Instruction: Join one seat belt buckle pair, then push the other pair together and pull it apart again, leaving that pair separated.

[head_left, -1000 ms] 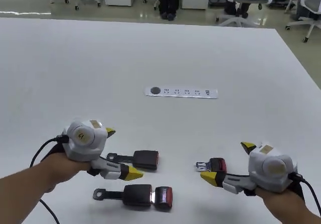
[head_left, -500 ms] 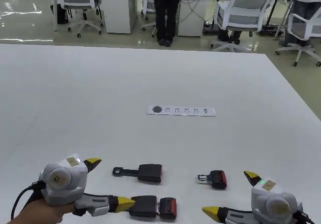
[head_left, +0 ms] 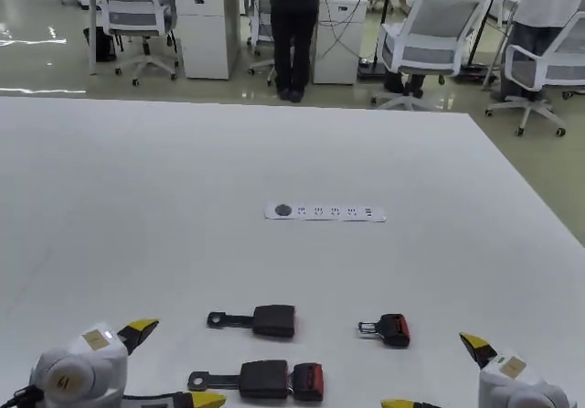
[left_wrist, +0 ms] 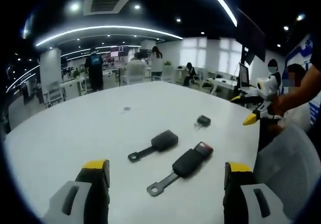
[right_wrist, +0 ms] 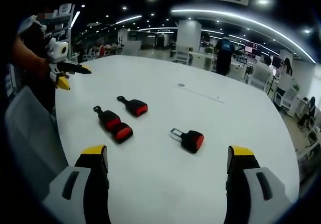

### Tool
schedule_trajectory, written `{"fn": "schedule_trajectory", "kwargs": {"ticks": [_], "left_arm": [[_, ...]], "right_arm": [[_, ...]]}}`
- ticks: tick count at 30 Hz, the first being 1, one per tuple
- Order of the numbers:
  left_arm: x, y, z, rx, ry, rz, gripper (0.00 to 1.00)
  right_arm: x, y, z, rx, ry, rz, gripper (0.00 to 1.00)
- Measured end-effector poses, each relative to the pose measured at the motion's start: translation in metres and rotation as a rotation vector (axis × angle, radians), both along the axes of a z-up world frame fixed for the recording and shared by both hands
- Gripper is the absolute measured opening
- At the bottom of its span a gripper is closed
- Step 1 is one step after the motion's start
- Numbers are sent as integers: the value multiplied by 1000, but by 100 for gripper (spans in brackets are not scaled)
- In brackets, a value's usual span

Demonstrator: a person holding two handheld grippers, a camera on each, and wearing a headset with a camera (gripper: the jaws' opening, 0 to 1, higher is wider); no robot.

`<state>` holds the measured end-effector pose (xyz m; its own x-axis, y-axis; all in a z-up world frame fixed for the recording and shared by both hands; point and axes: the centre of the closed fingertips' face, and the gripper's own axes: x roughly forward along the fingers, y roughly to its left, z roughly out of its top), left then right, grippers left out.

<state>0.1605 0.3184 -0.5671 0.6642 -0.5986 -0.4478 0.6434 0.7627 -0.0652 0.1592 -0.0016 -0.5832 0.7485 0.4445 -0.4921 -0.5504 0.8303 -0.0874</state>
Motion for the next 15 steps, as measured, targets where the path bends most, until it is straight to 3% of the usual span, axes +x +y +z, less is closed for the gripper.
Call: {"fn": "schedule_trajectory", "kwargs": {"ticks": [4,8,12,14,15], "left_arm": [[-4,8,4,-1,-5,7,98],[-2,16,3,-7,-14,23,98],[-2,13,8,-6,-18,20,98],[-2,11,10,-9,-16,22,98],[0,11,11,-12,-18,23,98]], "right_arm": [[-7,-3,-2,0,-9,-13,100],[-14,-3,5,0,-8,-28,100],[-13,-3,7,-5,-11,-31,100],[-7,-8,-1,0,-11,-38,100],[-8,-6,6,-1,-15,-38,100]]}}
